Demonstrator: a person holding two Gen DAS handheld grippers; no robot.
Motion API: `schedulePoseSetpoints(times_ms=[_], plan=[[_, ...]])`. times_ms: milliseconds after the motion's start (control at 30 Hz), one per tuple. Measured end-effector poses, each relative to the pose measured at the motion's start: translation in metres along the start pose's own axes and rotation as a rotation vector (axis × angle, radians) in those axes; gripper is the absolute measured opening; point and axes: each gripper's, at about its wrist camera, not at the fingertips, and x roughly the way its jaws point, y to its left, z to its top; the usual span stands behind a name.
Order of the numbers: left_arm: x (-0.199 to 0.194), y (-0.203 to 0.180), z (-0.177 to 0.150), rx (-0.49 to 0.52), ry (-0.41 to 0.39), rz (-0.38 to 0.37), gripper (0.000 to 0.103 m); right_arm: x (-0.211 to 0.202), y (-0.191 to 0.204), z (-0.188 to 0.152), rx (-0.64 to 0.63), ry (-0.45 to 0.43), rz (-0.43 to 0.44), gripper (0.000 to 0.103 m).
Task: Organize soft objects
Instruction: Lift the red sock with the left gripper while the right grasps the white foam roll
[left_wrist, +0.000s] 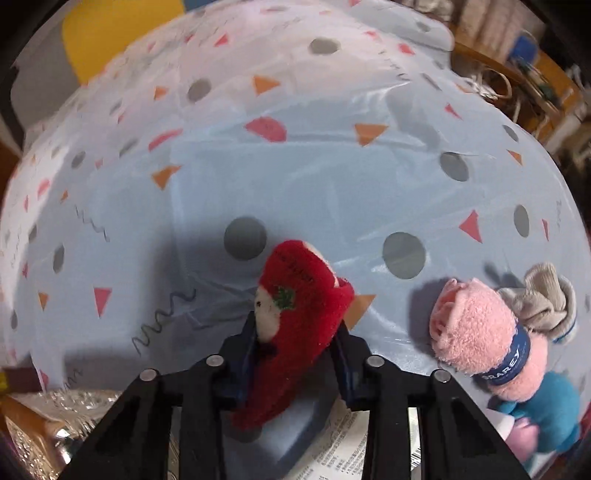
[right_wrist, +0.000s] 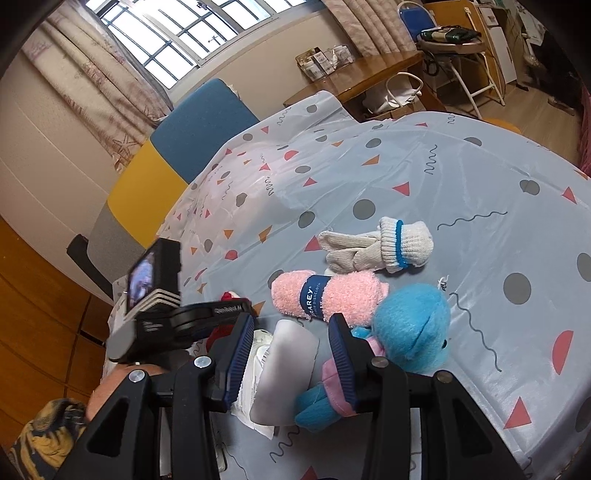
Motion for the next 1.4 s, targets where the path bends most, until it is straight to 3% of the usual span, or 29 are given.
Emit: schedulePoseSetpoints(times_ms=[200, 333, 600, 800, 900, 1100, 1200, 1400], plan=[[-0.038, 0.009, -0.001, -0.015, -0.067, -0.081, 0.022, 0.003, -0.003, 0.0, 0.013, 0.011, 0.002, 0.043], [-0.069, 0.028, 0.008, -0.057, -0.111, -0.091, 0.023, 0.003, -0.002, -0.001, 0.002, 0.013, -0.003, 0.043], [-0.143, 0.114, 0.001, -0.248, -0.236, -0.066, 0.023, 0.007, 0.002, -0.003, -0.026, 0.028, -0.013, 0.043], [-0.19, 0.174, -0.037, -0.34, -0.317, -0.059, 0.023, 0.012, 0.022, -0.011, -0.114, 0.064, 0.079, 0.043], [-0.217, 0.195, -0.064, -0.338, -0.374, -0.072, 0.023, 0.015, 0.027, -0.013, -0.144, 0.076, 0.059, 0.043], [-0.249, 0.224, -0.12, -0.317, -0.455, -0.099, 0.023, 0.024, 0.012, -0.011, -0.059, 0.117, 0.071, 0.043], [-0.256, 0.237, -0.148, -0.316, -0.482, -0.101, 0.023, 0.033, 0.013, -0.015, -0.041, 0.178, 0.103, 0.043], [-0.259, 0.269, -0.194, -0.374, -0.51, -0.102, 0.023, 0.056, 0.032, -0.021, -0.132, 0.239, 0.011, 0.049]])
